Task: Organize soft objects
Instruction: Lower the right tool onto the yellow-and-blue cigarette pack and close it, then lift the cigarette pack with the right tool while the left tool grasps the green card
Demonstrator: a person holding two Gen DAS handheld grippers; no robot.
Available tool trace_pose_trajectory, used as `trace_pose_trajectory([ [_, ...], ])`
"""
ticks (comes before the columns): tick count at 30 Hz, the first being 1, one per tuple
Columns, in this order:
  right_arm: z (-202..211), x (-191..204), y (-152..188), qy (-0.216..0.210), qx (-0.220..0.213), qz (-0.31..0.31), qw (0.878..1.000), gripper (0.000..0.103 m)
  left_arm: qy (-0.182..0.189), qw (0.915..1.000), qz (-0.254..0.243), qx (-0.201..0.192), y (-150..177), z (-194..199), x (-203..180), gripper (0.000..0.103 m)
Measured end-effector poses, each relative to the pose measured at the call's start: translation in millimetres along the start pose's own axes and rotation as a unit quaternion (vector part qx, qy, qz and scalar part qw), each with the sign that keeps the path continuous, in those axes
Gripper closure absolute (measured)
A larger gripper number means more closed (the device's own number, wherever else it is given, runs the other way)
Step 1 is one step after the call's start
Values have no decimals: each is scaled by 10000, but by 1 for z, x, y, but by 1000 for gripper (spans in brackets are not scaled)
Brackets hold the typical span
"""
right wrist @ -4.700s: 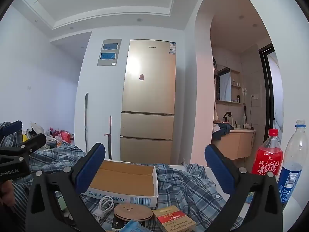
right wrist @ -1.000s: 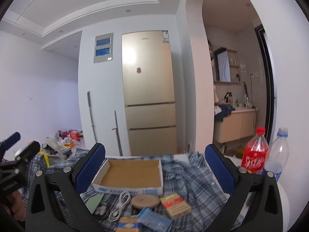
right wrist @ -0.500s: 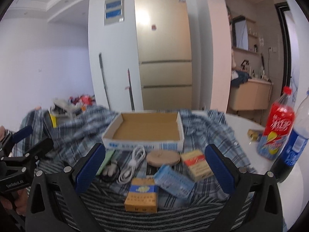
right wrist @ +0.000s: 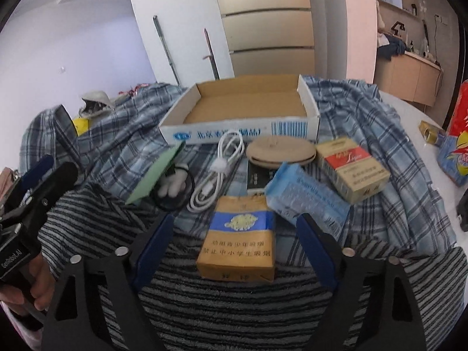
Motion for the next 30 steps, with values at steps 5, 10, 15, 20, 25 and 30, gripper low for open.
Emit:
trace_pose_trajectory([
  [5, -10, 0, 2, 51, 231, 46, 9997, 28, 13, 10000, -41, 59, -1, -3, -2, 0],
  [10, -20, -1, 4, 134, 425, 39, 9990, 42, 73, 9998, -42, 182, 1, -9, -2, 0],
  [15, -11, -2, 4, 250, 147, 3, 9996, 51, 101, 9997, -11, 228, 2, -10, -1, 0],
  [20, 12, 7, -1, 130, -285, 222, 9993, 52, 277, 9996, 0, 69, -6, 7, -1, 0],
  [25, 41, 14, -15, 79, -760, 421, 9962, 52, 371, 9992, -22, 138, -16, 13, -2, 0],
  [30, 71, 20, -40, 122, -1445, 659, 9872, 52, 269, 9995, -116, -84, -40, 24, 2, 4],
])
Point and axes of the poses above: each gripper's, at about its wrist camera, not at the fingertips, and z roughly against the way its jaws point, x to its left, y to its underside, the point moved 2 cm from there along -z, roughly the way its jaws point, and after that the axes turned 9 degrees about -z, right-handed, at the moved point
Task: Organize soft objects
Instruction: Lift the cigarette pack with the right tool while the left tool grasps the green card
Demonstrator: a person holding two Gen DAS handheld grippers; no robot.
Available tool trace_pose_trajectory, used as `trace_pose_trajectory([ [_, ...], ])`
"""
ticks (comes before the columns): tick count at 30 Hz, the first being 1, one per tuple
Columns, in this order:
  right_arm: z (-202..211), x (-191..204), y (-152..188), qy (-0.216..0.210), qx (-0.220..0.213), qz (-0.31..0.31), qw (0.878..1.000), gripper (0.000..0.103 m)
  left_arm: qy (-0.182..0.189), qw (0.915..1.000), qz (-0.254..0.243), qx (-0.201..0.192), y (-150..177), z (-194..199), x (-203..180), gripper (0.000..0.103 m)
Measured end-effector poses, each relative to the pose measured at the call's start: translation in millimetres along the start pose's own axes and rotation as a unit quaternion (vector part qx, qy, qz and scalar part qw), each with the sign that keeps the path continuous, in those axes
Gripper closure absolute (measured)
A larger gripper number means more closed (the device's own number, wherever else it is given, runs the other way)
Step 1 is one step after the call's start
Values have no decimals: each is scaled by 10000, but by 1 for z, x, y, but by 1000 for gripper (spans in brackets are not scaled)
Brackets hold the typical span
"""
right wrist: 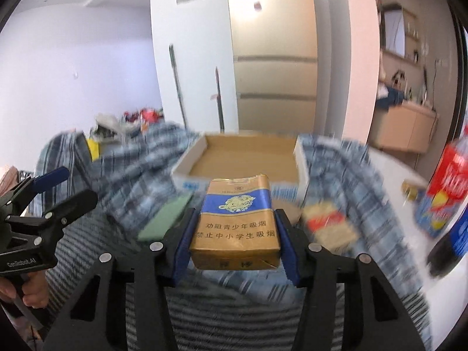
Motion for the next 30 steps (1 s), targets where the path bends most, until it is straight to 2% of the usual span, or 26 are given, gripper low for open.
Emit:
trace_pose_trajectory([
  [4, 12, 0, -20, 104, -795, 128, 9967, 52, -118, 9989, 18, -452, -31, 11, 6, 5],
  [6, 15, 0, -23, 98, -1183, 126, 9929, 52, -128, 9983, 62, -573, -42, 10, 8, 8],
  [9, 14, -2, -19, 64, -1528, 57, 9882, 52, -2, 9985, 256, -477, -51, -2, 11, 11],
  [11, 11, -3, -13, 50, -1622, 42, 9867, 52, 179, 9984, 464, -256, -51, -15, 13, 15],
  [14, 0, -6, -5, 66, -1593, 51, 9872, 52, 474, 9955, 737, 372, -42, -46, 15, 18],
  [16, -5, -9, -5, 55, -1507, 23, 9886, 52, 748, 9893, 963, 805, -33, -67, 15, 19],
  [18, -9, -12, -6, 31, -1437, -38, 9896, 52, 999, 9837, 1043, 1073, -24, -81, 12, 19],
  [21, -12, -18, -6, 14, -1346, -66, 9909, 52, 975, 9803, 1030, 1377, -12, -96, 6, 19],
  [26, -15, -16, -4, 34, -1256, 24, 9921, 51, 1028, 9695, 1365, 1758, 9, -116, 14, 19],
  [28, -17, -14, -1, 41, -1214, 58, 9926, 51, 1022, 9643, 1468, 1954, 20, -125, 18, 26],
  [29, -19, -14, -1, 48, -1180, 67, 9930, 51, 1095, 9591, 1480, 2151, 26, -131, 18, 32],
  [30, -19, -16, 1, 50, -1160, 66, 9932, 51, 1235, 9524, 1564, 2309, 32, -136, 18, 33],
])
Point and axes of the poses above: each gripper's, at about its wrist camera, not at the fingertips, and z roughly against the way its jaws point, x to its left, y to its underside, the point moved 2 cm from there along -z, roughly the way its jaws point, and after that the axes turned 9 degrees about -z, right-handed, at the moved point
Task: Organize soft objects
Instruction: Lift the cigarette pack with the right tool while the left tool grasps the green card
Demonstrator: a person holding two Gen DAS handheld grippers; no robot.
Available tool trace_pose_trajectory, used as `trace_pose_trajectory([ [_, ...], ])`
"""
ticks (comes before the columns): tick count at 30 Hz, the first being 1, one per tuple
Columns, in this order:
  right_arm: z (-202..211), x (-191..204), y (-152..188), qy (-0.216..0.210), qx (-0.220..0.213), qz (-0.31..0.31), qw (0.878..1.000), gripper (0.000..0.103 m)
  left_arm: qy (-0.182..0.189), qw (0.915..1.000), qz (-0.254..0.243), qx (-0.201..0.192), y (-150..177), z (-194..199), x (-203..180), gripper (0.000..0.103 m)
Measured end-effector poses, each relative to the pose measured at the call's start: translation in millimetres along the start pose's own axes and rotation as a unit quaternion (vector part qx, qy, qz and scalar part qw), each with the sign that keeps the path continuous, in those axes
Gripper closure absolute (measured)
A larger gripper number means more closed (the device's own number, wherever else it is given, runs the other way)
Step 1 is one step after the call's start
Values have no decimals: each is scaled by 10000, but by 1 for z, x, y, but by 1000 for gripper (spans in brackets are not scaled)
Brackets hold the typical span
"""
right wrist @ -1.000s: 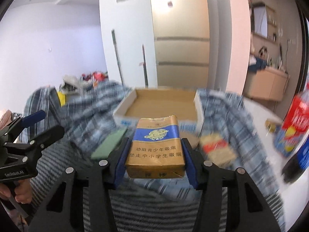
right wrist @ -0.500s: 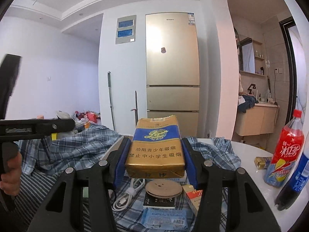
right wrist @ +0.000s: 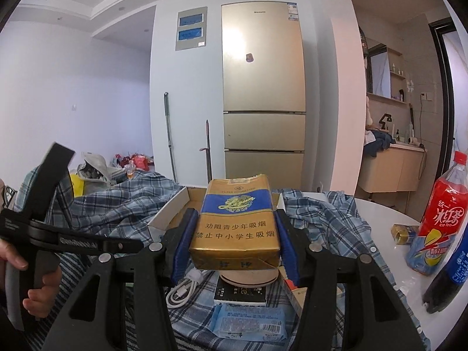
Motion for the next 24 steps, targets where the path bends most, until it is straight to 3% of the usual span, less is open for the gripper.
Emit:
trace_pose_trajectory([
  [4, -4, -2, 1, -4, 89, -16, 10000, 51, 300, 9976, 461, 410, 8, -16, 15, 33],
  [9, -3, 1, 3, -31, 92, 44, 9999, 51, 511, 9949, 667, 556, 12, -23, 24, 33],
  [16, -4, 4, 4, -62, 126, 97, 9999, 51, 380, 9974, 368, 480, 8, -21, 16, 32],
  [18, -4, 4, 4, -76, 144, 92, 9998, 51, 232, 9989, 156, 387, 8, -19, 9, 23],
  [24, -4, 6, 5, -120, 170, 144, 9997, 51, -3, 9993, -235, 294, 9, -21, -5, 19],
])
Point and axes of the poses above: each gripper's, at about its wrist camera, not at the fingertips, and z roughly against the way its jaws point, x to its left, y to its underside, the point moved 2 cm from there along -z, roughly the way its jaws point, and after that the axes turned 9 degrees about -z, right-handed, at the moved point
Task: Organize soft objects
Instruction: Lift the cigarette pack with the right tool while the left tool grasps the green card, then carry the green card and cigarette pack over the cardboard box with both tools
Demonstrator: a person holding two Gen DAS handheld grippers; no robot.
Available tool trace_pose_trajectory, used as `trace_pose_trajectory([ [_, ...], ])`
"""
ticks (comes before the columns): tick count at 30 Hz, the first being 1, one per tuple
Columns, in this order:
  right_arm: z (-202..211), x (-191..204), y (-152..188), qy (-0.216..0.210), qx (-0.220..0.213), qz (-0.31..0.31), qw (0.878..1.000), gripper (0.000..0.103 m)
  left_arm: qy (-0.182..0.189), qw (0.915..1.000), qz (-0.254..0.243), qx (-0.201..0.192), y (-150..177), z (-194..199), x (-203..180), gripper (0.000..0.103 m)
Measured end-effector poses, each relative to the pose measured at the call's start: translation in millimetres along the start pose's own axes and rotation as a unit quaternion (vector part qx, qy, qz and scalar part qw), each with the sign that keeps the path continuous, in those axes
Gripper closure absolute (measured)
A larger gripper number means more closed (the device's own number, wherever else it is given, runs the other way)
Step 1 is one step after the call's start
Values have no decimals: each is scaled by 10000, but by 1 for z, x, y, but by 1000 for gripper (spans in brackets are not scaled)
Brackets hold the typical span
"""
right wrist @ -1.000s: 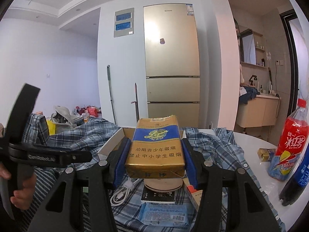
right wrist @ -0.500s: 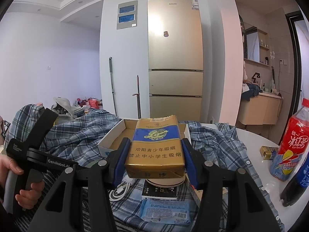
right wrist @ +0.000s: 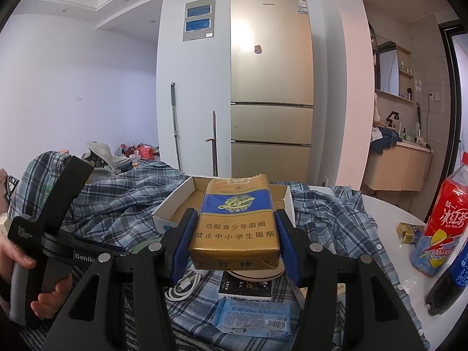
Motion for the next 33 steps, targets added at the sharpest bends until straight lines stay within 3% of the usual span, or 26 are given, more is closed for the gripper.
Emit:
trace_pose_trajectory([
  [7, -1, -1, 0, -31, 45, -4, 10000, 51, -11, 9999, 122, 109, 3, -7, 5, 19],
  [9, -1, -1, 1, -27, 54, -23, 10000, 51, -58, 9999, 91, 101, 3, -7, 5, 27],
  [12, -2, -1, 1, -16, 73, -35, 10000, 51, -132, 9999, 17, 45, 5, -4, 3, 28],
  [16, -3, -2, 0, -10, 74, -50, 10000, 51, -571, 9969, -359, -402, 6, 13, -10, 28],
  [20, -2, -3, 0, -7, 40, -61, 10000, 51, -676, 9897, -736, -1029, 7, 35, -26, 28],
  [23, 1, -4, 0, -19, -37, -76, 10000, 51, -748, 9785, -932, -1683, 10, 57, -36, 28],
  [25, 4, -4, 0, -36, -98, -69, 9999, 51, -920, 9625, -1086, -2310, 15, 76, -43, 28],
  [28, 7, -2, -1, -50, -179, -28, 9998, 51, -1057, 9423, -1265, -2913, 21, 96, -53, 28],
  [31, 8, 0, -2, -48, -240, 14, 9997, 51, -1163, 9300, -1404, -3190, 24, 105, -61, 28],
  [33, 11, 1, -2, -32, -300, 34, 9995, 51, -1143, 9278, -1452, -3241, 25, 109, -64, 28],
])
Point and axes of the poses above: each gripper's, at about its wrist camera, not at the fingertips, and z roughly against the way its jaws point, x to its left, y to its underside, the point moved 2 cm from there along -z, roughly the way its jaws point, and after that the axes turned 9 degrees about -z, right-handed, at the moved point
